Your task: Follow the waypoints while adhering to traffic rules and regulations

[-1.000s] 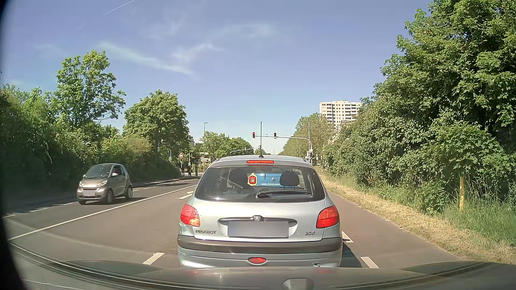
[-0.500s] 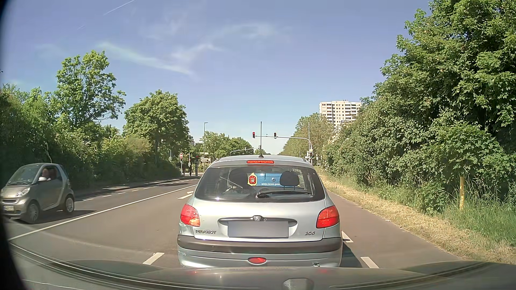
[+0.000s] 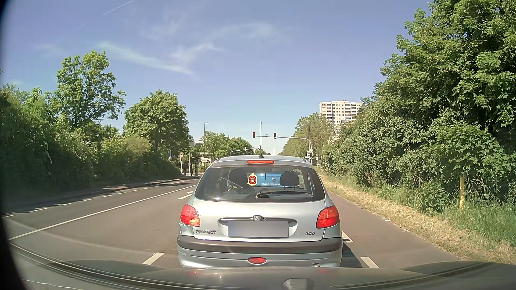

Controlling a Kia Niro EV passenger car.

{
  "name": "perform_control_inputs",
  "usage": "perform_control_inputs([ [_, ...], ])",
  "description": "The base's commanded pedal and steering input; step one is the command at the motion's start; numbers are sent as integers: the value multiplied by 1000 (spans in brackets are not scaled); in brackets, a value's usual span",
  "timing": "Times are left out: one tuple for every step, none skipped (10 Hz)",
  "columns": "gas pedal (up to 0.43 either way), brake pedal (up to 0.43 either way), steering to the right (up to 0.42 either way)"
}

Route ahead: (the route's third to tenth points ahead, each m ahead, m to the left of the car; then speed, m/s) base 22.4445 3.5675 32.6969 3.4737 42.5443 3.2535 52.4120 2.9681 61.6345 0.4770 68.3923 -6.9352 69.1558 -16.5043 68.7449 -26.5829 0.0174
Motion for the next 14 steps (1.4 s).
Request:
perform_control_inputs([
  [0, 311, 0],
  [0, 311, -1],
  [0, 311, 0],
  [0, 311, 0],
  [0, 311, 0],
  [0, 311, -1],
  [0, 311, 0],
  [0, 311, -1],
  [0, 311, 0],
  [0, 311, -1],
  [0, 311, 0],
  [0, 311, 0],
  [0, 311, -1],
  [0, 311, 0],
])
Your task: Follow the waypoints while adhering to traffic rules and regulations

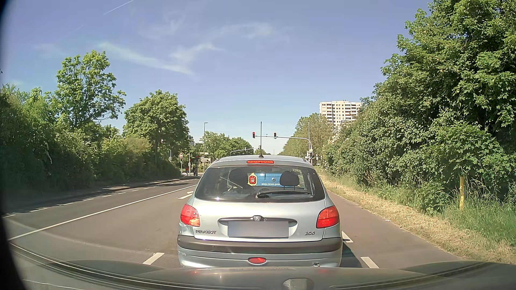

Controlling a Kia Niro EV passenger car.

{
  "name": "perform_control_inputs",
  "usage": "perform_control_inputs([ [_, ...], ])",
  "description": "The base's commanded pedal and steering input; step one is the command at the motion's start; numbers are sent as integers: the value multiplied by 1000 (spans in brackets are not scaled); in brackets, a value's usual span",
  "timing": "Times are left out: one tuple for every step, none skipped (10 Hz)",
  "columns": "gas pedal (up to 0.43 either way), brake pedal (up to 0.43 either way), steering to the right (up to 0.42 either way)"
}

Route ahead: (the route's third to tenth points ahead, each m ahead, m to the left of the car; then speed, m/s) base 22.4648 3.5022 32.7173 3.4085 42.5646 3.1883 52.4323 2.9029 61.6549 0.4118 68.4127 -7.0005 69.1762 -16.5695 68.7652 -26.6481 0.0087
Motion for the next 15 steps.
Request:
perform_control_inputs([
  [0, 311, -1],
  [0, 311, -1],
  [0, 311, -1],
  [0, 311, -1],
  [0, 311, 0],
  [0, 311, -1],
  [0, 311, 0],
  [0, 311, -1],
  [0, 311, 0],
  [0, 311, -1],
  [0, 311, -1],
  [0, 311, 0],
  [0, 311, 0],
  [0, 311, 0],
  [0, 311, -1],
])
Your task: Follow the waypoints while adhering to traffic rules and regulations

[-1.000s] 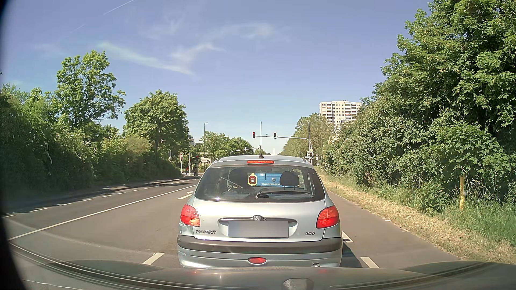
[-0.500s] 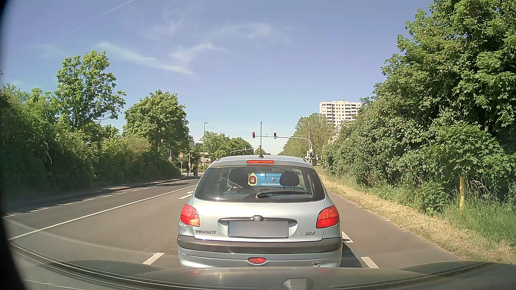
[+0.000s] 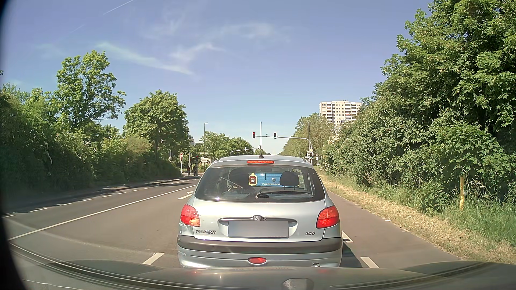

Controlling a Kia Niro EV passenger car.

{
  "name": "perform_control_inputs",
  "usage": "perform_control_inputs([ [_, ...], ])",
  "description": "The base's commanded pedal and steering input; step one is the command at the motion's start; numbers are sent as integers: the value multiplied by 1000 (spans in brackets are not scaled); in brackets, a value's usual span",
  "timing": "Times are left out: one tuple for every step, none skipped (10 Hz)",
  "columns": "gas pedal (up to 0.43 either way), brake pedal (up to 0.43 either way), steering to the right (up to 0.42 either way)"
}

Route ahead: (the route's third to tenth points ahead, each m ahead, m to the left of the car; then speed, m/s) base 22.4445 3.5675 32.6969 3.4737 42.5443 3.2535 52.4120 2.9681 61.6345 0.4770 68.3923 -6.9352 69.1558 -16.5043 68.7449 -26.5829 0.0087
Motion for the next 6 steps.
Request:
perform_control_inputs([
  [0, 311, -1],
  [0, 311, 0],
  [0, 311, 0],
  [0, 311, 0],
  [0, 311, -1],
  [0, 311, 0],
])
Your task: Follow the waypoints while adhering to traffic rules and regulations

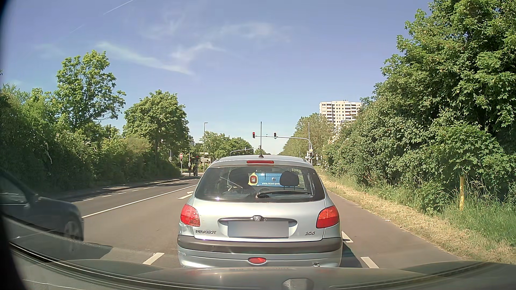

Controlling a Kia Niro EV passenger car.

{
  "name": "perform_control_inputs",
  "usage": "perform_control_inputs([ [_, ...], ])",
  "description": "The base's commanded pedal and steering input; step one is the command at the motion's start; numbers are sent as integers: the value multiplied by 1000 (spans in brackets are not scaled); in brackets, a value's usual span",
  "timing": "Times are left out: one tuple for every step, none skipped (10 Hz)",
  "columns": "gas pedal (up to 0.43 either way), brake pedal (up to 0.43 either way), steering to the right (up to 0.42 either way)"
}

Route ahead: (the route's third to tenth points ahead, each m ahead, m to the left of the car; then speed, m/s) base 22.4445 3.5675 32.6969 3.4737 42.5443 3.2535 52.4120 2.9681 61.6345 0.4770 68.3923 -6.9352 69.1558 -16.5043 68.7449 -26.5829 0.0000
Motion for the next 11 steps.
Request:
perform_control_inputs([
  [0, 311, 0],
  [0, 311, 0],
  [0, 299, 0],
  [0, 287, 0],
  [0, 268, 0],
  [0, 244, 0],
  [0, 91, 0],
  [0, 30, -1],
  [0, 30, 0],
  [0, 30, 0],
  [0, 30, -1],
])
